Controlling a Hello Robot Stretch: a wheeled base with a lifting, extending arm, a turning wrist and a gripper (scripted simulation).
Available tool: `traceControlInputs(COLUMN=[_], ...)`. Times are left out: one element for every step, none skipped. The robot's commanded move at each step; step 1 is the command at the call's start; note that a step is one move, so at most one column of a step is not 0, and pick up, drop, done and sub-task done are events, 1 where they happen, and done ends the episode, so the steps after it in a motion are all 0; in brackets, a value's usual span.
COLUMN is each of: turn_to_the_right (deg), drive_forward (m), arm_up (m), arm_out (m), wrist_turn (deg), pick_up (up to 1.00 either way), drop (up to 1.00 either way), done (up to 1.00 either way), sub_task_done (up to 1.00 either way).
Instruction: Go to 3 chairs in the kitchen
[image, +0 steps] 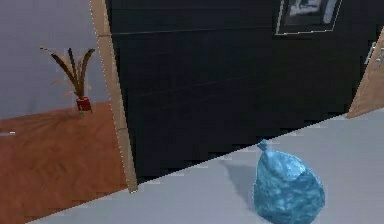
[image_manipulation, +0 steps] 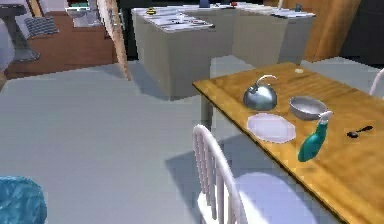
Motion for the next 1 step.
traceControlInputs(turn_to_the_right=[-45.0], drive_forward=[0.00], arm_up=[0.00], arm_out=[0.00], wrist_turn=[0.0], pick_up=[0.00], drop=[0.00], done=[0.00], sub_task_done=[0.00])
